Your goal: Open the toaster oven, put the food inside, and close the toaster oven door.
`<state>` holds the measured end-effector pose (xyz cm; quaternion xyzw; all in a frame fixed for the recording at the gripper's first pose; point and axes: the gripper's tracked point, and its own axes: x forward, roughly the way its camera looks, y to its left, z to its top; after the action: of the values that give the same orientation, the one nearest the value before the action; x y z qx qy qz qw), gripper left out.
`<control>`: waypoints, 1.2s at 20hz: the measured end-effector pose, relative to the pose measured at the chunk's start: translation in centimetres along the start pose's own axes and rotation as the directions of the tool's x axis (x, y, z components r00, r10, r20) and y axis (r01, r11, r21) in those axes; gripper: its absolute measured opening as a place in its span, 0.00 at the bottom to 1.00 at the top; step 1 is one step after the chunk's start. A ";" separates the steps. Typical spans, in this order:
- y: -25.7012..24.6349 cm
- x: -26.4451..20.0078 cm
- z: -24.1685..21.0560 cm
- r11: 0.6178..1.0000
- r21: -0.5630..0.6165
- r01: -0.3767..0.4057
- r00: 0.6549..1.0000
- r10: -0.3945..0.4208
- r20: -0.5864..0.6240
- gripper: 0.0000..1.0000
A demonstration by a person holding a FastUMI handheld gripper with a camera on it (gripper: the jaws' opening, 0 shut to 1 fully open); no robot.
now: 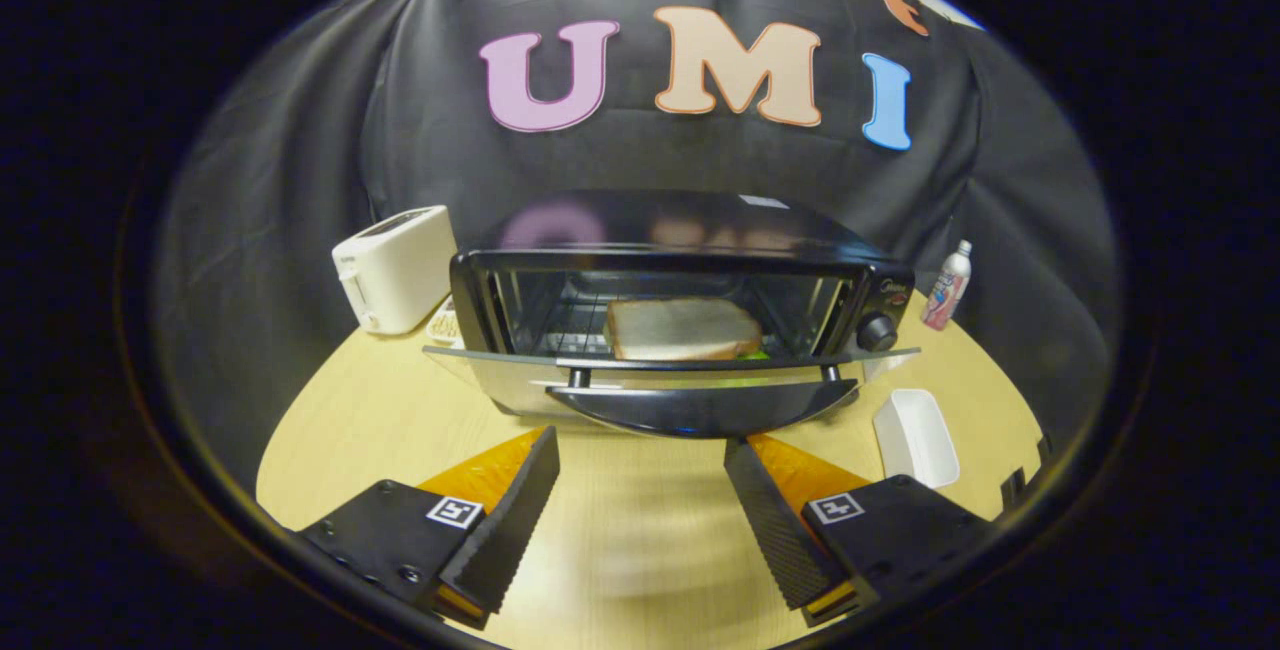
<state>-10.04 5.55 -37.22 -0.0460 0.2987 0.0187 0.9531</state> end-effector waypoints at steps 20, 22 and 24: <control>-2.4 -3.1 11.7 1.000 0.001 0.017 0.975 -0.017 0.221 1.00; -3.0 -4.6 15.6 1.000 0.008 0.022 0.956 -0.024 0.292 1.00; -3.7 -6.1 20.0 0.999 0.032 0.019 0.931 -0.030 0.364 1.00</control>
<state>-3.43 3.78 -17.14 -0.0320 0.1162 0.0108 0.9927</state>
